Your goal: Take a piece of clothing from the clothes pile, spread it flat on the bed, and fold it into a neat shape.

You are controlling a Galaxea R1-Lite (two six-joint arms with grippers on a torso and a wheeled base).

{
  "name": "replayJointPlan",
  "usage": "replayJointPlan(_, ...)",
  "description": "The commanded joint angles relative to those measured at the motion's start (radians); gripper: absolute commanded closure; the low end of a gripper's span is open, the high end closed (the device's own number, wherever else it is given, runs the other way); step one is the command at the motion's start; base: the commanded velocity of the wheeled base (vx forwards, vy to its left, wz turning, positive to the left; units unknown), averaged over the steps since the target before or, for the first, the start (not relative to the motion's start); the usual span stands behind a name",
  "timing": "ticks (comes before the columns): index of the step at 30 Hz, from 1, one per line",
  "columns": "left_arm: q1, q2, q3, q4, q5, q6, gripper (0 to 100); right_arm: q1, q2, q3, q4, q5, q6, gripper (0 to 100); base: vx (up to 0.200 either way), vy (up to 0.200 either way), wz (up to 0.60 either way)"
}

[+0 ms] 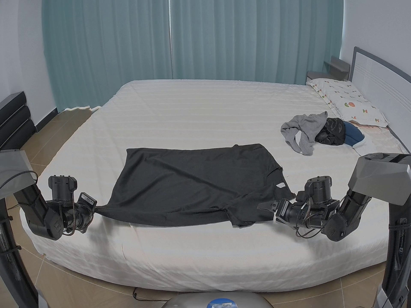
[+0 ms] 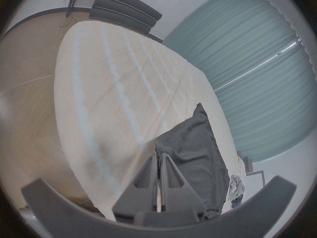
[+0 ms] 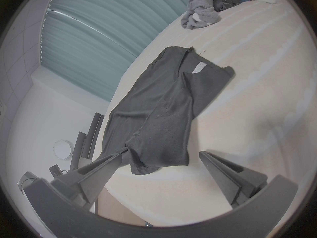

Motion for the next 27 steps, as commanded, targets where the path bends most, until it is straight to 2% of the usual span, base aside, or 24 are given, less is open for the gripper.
replayJointPlan(1,0.002,-0.001,0.0,-0.001,0.001,0.0,100,0.016,0.051,-0.044,0.005,-0.006,0.0,0,0.0,0.0,0.0)
replayJointPlan(2,0.003,-0.003,0.0,-0.001,0.001,0.0,100,0.016,0.056,-0.047,0.009,-0.006,0.0,0,0.0,0.0,0.0)
replayJointPlan(3,0.008,-0.003,0.0,-0.001,0.001,0.002,100,0.016,0.057,-0.05,0.017,-0.006,0.0,100,0.0,0.0,0.0)
replayJointPlan(8,0.013,-0.003,0.0,0.001,0.001,0.007,100,0.015,0.036,-0.03,0.025,-0.012,-0.001,100,0.0,0.0,0.0)
replayJointPlan(15,0.013,-0.015,0.005,0.008,-0.002,0.019,100,-0.018,-0.098,0.097,0.046,-0.017,-0.009,100,0.0,0.0,0.0)
replayJointPlan(21,0.03,-0.06,0.035,0.011,-0.067,0.056,100,-0.048,-0.216,0.254,0.046,0.006,-0.011,100,0.0,0.0,0.0)
replayJointPlan(25,0.03,-0.07,0.098,0.011,-0.07,0.206,100,-0.034,-0.265,0.413,0.026,0.006,-0.043,100,0.0,0.0,0.0)
replayJointPlan(27,0.03,-0.069,0.109,0.011,-0.07,0.231,100,-0.036,-0.277,0.441,0.021,0.008,-0.054,100,0.0,0.0,0.0)
